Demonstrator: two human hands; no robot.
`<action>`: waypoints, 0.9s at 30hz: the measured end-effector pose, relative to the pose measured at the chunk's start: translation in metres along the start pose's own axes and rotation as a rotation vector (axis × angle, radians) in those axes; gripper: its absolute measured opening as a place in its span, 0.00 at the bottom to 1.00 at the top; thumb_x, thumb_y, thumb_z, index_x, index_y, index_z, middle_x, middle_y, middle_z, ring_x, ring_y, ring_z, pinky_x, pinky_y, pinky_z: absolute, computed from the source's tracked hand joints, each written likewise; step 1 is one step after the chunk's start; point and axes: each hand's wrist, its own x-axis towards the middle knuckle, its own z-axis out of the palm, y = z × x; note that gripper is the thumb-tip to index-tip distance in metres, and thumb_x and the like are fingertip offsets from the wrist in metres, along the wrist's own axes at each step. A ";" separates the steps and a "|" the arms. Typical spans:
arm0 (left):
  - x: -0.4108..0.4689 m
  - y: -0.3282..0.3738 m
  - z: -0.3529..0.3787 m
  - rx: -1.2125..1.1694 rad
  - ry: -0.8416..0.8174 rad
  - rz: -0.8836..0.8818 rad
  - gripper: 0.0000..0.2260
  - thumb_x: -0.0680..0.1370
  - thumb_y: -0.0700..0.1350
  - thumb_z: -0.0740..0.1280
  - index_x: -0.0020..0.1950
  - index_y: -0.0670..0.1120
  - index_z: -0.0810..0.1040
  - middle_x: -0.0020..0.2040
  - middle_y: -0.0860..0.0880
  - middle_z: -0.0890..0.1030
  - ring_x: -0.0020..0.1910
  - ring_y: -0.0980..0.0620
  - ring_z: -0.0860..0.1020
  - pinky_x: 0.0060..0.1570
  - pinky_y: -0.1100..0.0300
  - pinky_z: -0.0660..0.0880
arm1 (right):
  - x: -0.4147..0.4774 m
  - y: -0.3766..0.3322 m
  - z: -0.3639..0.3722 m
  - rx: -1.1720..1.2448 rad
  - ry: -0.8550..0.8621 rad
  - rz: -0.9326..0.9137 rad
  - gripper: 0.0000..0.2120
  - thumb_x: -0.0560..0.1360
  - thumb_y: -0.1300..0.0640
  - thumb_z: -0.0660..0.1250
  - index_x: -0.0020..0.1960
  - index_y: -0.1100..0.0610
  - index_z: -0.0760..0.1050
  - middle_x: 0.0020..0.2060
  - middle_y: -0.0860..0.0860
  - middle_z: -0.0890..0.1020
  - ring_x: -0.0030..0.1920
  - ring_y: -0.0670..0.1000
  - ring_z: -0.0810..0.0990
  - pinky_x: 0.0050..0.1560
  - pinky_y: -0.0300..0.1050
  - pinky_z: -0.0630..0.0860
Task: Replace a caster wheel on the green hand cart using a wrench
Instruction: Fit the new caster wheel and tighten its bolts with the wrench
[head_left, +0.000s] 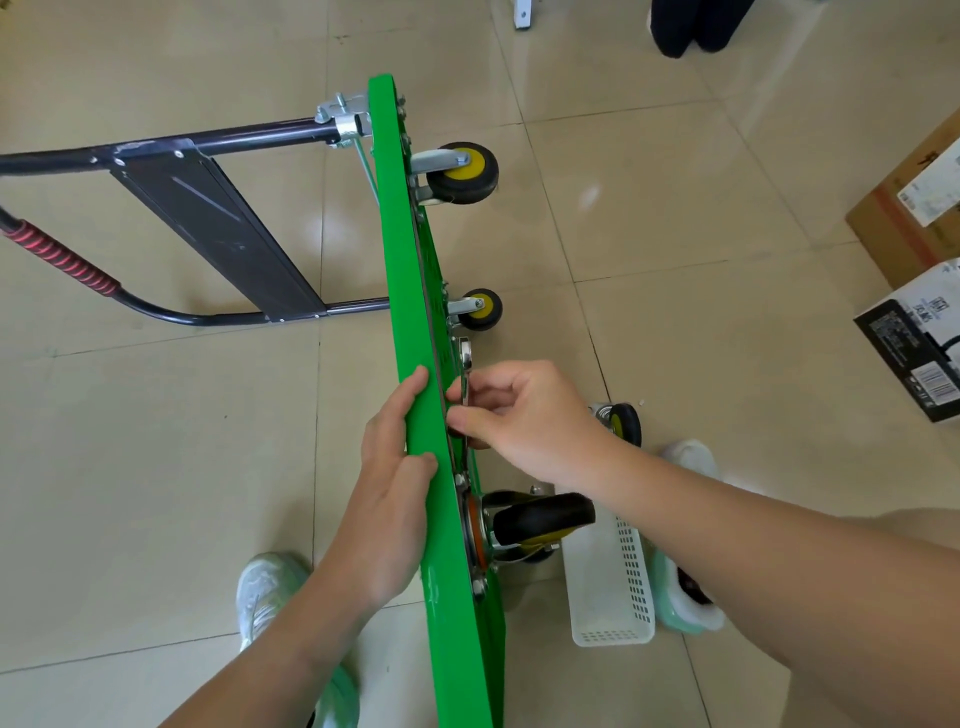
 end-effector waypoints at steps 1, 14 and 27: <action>0.000 0.000 0.000 0.001 -0.004 0.006 0.32 0.74 0.47 0.55 0.73 0.77 0.62 0.71 0.74 0.64 0.76 0.61 0.66 0.77 0.43 0.66 | 0.001 -0.001 -0.003 0.022 -0.019 0.017 0.08 0.68 0.50 0.76 0.45 0.38 0.84 0.42 0.47 0.88 0.46 0.49 0.88 0.51 0.51 0.85; -0.001 0.001 -0.001 0.038 -0.014 0.021 0.32 0.75 0.48 0.54 0.76 0.73 0.60 0.73 0.72 0.63 0.77 0.62 0.62 0.78 0.45 0.63 | 0.013 -0.015 -0.022 0.089 0.025 -0.086 0.14 0.74 0.62 0.73 0.40 0.42 0.86 0.38 0.51 0.87 0.42 0.51 0.87 0.45 0.48 0.85; -0.004 0.008 0.001 0.014 -0.014 -0.003 0.32 0.75 0.47 0.54 0.75 0.74 0.60 0.74 0.70 0.63 0.77 0.64 0.63 0.79 0.47 0.63 | 0.027 0.009 -0.011 0.149 -0.016 0.218 0.07 0.78 0.63 0.71 0.47 0.52 0.84 0.40 0.49 0.88 0.43 0.49 0.88 0.44 0.43 0.84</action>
